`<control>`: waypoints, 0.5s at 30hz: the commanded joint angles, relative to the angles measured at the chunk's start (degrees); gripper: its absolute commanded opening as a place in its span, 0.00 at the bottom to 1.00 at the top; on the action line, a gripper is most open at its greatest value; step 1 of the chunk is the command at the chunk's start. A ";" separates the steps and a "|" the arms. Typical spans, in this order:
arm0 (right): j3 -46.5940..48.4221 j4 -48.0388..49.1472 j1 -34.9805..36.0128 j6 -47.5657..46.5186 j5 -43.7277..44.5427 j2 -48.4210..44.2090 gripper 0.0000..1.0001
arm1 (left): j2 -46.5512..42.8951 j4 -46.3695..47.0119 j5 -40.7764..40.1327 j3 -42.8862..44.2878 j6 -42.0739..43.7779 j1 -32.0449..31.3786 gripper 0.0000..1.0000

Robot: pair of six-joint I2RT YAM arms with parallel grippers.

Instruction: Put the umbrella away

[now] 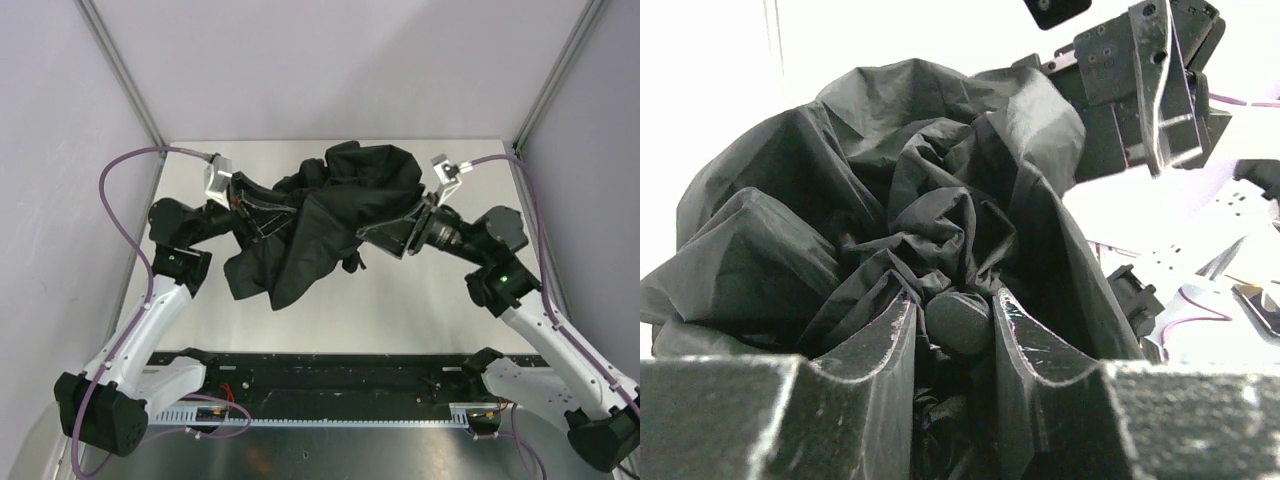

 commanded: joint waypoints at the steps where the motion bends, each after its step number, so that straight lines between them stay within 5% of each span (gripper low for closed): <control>1: 1.60 -0.20 10.02 -12.47 15.11 2.76 0.62 | -1.38 4.83 -1.09 2.53 -2.50 -1.02 0.00; 4: 1.59 0.41 18.23 -18.83 28.35 6.55 0.50 | -1.60 5.20 -1.52 2.86 -4.10 -2.19 0.00; 9: 1.02 4.86 27.56 -20.73 50.41 13.85 0.10 | -2.63 6.21 -3.08 2.68 -5.45 -5.32 0.00; 12: 0.67 4.11 28.84 -20.69 53.31 14.10 0.16 | -3.33 6.40 -3.68 2.13 -5.32 -6.25 0.00; 15: 0.32 -2.91 29.15 -20.38 53.18 9.76 0.40 | -4.39 6.40 -4.28 0.98 -4.21 -6.26 0.00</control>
